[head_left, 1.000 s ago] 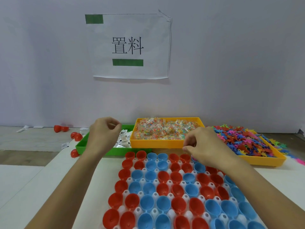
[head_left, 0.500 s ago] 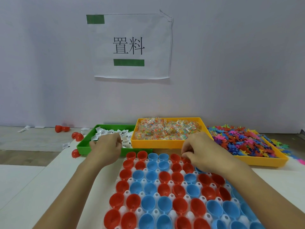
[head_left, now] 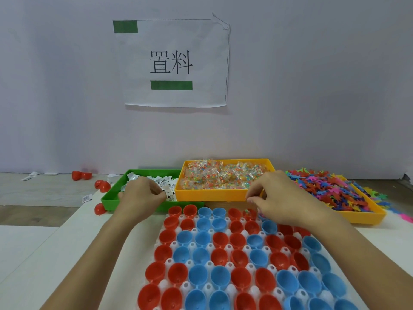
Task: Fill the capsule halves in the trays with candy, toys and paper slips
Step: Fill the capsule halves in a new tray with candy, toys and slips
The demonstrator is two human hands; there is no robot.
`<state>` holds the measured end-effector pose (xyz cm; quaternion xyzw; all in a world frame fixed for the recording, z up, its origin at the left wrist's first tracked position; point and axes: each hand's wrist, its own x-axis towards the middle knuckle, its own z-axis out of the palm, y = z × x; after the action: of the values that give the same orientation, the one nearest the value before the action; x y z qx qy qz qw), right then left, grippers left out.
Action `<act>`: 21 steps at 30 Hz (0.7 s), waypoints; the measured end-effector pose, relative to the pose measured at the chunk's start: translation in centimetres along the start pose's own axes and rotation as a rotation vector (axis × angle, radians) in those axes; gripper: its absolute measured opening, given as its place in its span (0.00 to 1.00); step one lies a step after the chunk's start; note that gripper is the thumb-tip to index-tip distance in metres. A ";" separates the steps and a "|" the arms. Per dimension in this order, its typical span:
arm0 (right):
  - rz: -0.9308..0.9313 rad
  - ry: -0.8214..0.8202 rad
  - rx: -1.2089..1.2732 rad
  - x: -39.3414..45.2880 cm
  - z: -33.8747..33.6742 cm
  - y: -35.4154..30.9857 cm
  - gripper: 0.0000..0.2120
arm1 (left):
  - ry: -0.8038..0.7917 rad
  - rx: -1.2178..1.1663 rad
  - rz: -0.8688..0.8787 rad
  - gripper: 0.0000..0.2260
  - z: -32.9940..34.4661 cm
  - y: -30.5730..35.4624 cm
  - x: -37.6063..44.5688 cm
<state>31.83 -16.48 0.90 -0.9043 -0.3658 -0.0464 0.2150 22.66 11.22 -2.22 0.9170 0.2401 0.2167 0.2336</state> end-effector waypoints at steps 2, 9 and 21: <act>-0.006 0.033 0.001 0.1 -0.3 0.1 0.07 | 0.074 -0.107 0.013 0.03 -0.3 0.4 -0.1; -0.041 0.102 0.094 0.1 -0.9 -0.4 0.06 | 0.159 -0.431 0.005 0.08 -1.8 2.7 -0.2; -0.068 0.096 0.574 -1.0 -0.9 -4.1 0.09 | -0.264 -0.931 0.166 0.03 -2.5 8.6 -2.7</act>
<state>28.39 -14.87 2.90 -0.7906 -0.3837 0.0089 0.4772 22.16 3.85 3.61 0.7510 0.0122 0.2007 0.6290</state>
